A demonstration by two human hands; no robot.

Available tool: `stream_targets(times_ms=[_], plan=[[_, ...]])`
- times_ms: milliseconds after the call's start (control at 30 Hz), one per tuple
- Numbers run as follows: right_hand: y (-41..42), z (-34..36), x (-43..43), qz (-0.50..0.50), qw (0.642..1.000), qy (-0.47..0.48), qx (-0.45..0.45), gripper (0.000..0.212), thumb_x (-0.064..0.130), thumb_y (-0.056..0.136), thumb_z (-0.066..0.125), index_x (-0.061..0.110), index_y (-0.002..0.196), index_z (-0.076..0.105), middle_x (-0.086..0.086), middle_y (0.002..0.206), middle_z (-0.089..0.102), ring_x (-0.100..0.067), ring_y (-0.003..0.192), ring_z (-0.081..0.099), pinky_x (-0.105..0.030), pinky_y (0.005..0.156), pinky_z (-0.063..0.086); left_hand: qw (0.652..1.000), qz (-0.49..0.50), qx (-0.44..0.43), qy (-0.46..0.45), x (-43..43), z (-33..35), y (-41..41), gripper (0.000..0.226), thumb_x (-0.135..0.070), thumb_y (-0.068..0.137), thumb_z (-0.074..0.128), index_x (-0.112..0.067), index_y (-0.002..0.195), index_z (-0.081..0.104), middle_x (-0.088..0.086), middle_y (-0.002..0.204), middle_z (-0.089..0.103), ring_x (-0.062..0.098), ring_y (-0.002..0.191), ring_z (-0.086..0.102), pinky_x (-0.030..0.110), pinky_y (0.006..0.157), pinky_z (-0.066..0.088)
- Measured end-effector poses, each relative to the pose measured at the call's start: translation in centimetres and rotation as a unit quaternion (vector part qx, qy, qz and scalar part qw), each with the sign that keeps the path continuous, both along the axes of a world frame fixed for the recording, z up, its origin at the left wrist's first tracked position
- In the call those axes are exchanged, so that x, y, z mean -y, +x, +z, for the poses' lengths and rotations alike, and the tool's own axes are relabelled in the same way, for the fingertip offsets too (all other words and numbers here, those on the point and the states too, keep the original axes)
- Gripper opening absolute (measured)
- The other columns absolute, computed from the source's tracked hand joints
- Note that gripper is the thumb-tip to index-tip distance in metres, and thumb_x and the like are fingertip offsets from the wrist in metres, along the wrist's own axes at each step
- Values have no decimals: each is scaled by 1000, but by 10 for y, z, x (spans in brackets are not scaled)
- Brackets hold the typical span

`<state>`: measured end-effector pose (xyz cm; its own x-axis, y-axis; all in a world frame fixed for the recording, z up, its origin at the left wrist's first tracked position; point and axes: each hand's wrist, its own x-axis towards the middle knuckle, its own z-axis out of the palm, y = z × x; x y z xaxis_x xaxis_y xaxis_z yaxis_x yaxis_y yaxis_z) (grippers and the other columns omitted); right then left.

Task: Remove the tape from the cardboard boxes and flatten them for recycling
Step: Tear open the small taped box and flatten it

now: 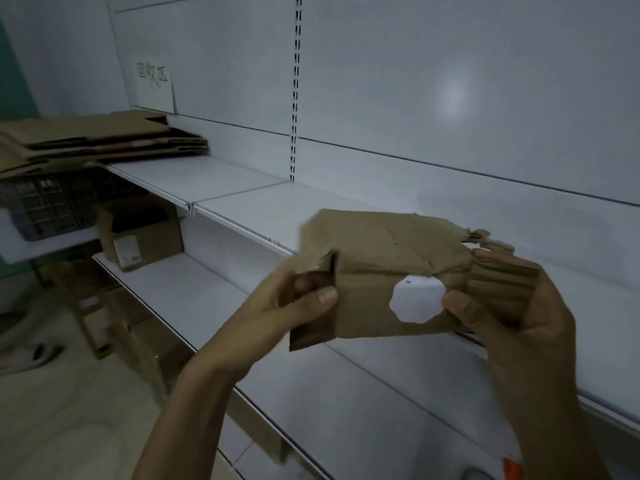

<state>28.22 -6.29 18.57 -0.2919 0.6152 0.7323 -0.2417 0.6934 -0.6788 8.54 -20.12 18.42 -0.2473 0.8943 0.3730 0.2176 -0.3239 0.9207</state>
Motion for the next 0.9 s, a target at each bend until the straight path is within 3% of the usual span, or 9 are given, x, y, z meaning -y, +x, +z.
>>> stream_targets(times_ms=[100,167,233,300,433,567,700,833,900], plan=[[-1,-4,4,26,998,-9,50,36,7,66,78,26,93,66,24,81,70,3,79,67,-8,63,51,991,55,111,55,-1,-13,-12,68,-66,50,81,-27,105,70,-10,90,71,5,91,68,22,73,53],[0,0,8,48,993,-49,93,28,38,68,81,25,87,65,22,73,70,2,73,67,-7,58,50,990,62,111,62,1,-20,-16,55,-66,48,82,-34,93,77,-11,97,74,7,93,69,16,76,52],[-3,8,16,35,986,-116,117,51,73,48,63,29,72,62,22,58,66,1,64,66,-3,48,43,992,68,93,55,5,-25,-17,36,-54,59,82,-34,88,78,-9,94,75,8,89,70,16,76,51],[-5,12,17,1,980,-133,149,61,84,40,57,27,63,59,23,47,61,4,55,63,-1,43,40,992,81,85,48,8,-29,-15,19,-36,72,75,-28,88,77,-9,91,75,7,86,70,14,74,51],[-6,5,17,-9,973,-78,216,20,42,71,70,22,71,65,18,60,67,3,59,64,-5,50,45,992,94,73,38,12,-38,-10,23,-22,75,58,-16,94,68,-13,88,75,3,84,70,9,70,50],[-10,-3,26,-63,968,-28,243,34,53,61,60,25,79,62,16,67,64,11,70,60,-6,55,45,992,103,66,16,16,-58,-6,20,-23,78,56,-21,95,67,-19,89,74,-1,85,68,7,70,49],[-21,-18,39,-134,968,25,210,24,43,75,61,19,78,62,23,68,56,22,68,54,3,56,38,975,215,4,52,16,-78,-5,6,-40,87,63,-38,92,66,-26,91,70,-3,89,65,10,74,49],[-27,-23,48,-172,969,50,168,26,32,82,66,32,65,47,23,60,48,22,60,51,3,51,34,970,234,-58,42,23,-85,4,36,-63,73,65,-42,100,55,-35,98,63,-4,92,62,10,77,48],[-31,-25,47,-153,972,43,174,17,33,82,66,26,71,55,22,66,53,15,63,55,2,55,37,962,266,-35,49,23,-87,10,33,-55,74,69,-42,100,54,-37,94,63,-4,88,63,9,71,50]])
